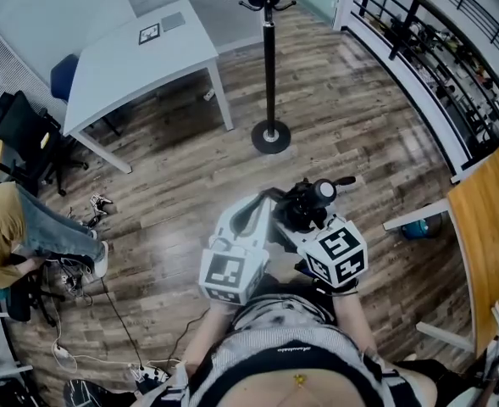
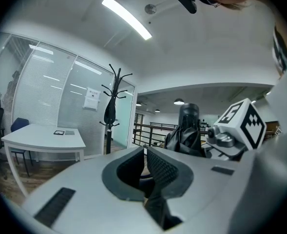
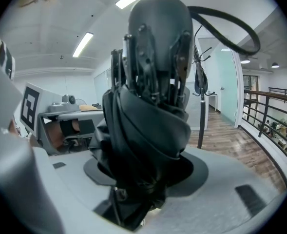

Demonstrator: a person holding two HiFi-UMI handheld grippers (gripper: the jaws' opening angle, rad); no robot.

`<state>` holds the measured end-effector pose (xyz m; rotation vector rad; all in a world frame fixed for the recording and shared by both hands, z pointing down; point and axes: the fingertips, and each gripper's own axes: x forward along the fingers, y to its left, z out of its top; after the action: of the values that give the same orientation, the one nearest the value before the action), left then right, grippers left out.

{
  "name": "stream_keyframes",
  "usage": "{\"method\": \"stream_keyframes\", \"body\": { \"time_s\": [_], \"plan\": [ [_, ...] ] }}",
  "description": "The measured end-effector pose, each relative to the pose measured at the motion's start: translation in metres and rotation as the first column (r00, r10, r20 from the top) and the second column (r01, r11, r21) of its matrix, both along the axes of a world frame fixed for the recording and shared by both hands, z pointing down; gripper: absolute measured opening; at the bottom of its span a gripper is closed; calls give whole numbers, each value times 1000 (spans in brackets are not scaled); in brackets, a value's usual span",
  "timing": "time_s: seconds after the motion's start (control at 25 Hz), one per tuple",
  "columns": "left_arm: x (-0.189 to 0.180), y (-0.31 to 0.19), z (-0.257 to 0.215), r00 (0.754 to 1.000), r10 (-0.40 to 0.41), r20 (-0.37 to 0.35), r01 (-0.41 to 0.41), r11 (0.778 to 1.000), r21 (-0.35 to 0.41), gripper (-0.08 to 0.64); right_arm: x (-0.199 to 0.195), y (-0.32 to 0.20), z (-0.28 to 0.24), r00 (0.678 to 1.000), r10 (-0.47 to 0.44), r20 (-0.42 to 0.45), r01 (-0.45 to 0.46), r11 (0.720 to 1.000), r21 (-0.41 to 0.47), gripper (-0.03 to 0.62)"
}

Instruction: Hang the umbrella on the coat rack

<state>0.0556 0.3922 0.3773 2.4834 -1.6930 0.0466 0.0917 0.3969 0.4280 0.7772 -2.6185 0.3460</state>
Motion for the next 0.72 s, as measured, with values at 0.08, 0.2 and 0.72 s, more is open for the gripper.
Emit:
{"method": "stream_keyframes", "body": {
  "time_s": [0.08, 0.2, 0.72],
  "plan": [
    [-5, 4, 3, 1000, -2, 0, 2, 1000, -3, 18, -4, 4, 1, 1000, 3, 5, -3, 1000, -6, 249],
    [-11, 8, 6, 1000, -4, -5, 4, 1000, -8, 18, -9, 8, 2, 1000, 1, -7, -1, 1000, -1, 249],
    [-18, 17, 13, 1000, -17, -16, 17, 999, -38, 18, -21, 15, 7, 998, -36, -47, 35, 999, -3, 249]
  ]
}}
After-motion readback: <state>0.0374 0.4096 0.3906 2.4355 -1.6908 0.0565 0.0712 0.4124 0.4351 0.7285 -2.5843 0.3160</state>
